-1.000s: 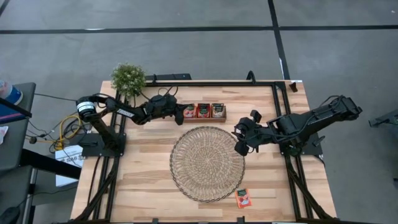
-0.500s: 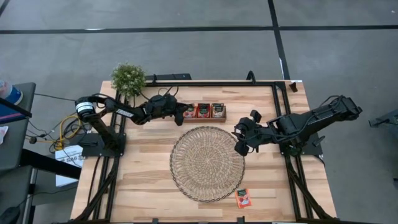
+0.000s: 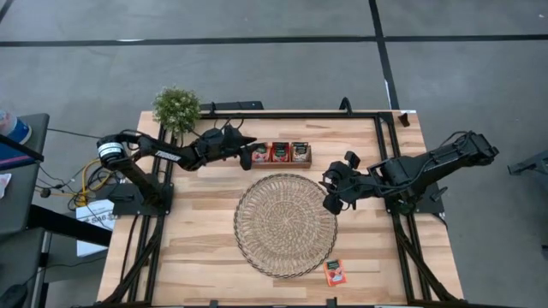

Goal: Pick & Place Tea
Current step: Put the orange tea bag into the left section of the wooden organizer

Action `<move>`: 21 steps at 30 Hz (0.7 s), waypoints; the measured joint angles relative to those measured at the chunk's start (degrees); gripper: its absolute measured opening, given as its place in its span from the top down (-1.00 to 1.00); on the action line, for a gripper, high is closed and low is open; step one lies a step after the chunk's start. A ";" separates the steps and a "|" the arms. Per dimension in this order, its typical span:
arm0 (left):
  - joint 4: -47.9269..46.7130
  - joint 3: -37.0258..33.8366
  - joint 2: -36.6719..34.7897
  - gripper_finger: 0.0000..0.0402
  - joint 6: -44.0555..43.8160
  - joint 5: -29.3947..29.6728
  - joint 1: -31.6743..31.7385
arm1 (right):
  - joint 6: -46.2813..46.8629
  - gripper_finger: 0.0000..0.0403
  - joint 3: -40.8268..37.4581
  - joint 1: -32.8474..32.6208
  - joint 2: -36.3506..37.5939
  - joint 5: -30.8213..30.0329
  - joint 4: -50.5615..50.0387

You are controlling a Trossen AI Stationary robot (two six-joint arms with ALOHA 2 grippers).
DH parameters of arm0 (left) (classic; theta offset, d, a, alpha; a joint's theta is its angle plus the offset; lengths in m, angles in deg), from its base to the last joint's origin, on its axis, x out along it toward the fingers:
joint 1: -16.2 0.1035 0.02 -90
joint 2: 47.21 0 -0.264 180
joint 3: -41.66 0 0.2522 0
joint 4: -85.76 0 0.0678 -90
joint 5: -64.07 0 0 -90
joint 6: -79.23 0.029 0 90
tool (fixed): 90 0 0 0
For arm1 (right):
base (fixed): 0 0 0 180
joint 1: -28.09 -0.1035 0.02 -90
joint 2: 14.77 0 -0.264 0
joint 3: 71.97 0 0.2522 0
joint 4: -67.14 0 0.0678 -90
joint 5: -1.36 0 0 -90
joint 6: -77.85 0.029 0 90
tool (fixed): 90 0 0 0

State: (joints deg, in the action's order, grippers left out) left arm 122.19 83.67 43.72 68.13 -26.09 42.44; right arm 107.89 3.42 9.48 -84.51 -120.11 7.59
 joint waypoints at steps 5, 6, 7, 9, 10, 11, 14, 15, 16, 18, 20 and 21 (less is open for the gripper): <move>-3.47 1.94 0.00 0.29 1.33 -0.13 -0.07 | 0.00 0.41 0.00 0.00 0.00 -0.01 -0.01; -5.43 2.84 0.00 0.29 2.65 -0.17 -0.15 | 0.00 0.41 0.00 0.00 0.00 -0.02 -0.01; -7.04 3.69 0.00 0.29 3.89 -0.15 -0.25 | 0.00 0.41 0.00 0.00 0.00 0.00 0.00; -9.65 5.76 0.02 0.29 5.42 -0.13 -0.37 | 0.00 0.41 0.00 0.00 0.00 -0.01 0.00; -11.05 6.88 0.02 0.29 6.00 -0.13 -0.42 | 0.00 0.41 0.00 0.00 0.00 0.00 -0.01; -13.19 8.03 0.02 0.29 6.79 -0.13 -0.44 | 0.00 0.41 0.00 0.00 0.00 0.00 0.01; -20.86 10.44 0.04 0.29 9.37 0.89 -0.42 | -0.01 0.41 0.00 0.00 0.00 0.04 -0.01; -23.20 11.24 0.04 0.29 10.33 1.43 -0.42 | -0.01 0.41 0.00 0.00 0.00 0.04 -0.01; -24.86 11.91 0.04 0.29 10.67 1.77 -0.41 | 0.00 0.41 0.00 0.00 0.00 0.04 -0.01; -27.62 12.72 0.11 0.29 10.87 1.97 -0.38 | -0.02 0.41 0.00 0.00 0.00 0.04 -0.01; -28.64 12.94 0.66 0.29 10.88 1.95 -0.44 | -0.04 0.41 0.00 0.00 0.00 0.04 -0.01; -29.23 12.92 0.68 0.29 10.88 1.96 -0.44 | -0.06 0.41 0.00 0.00 0.00 0.05 -0.03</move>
State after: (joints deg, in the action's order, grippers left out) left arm 92.96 96.58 44.40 79.00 -24.14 42.00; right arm 107.83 3.42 9.48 -84.51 -120.05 7.56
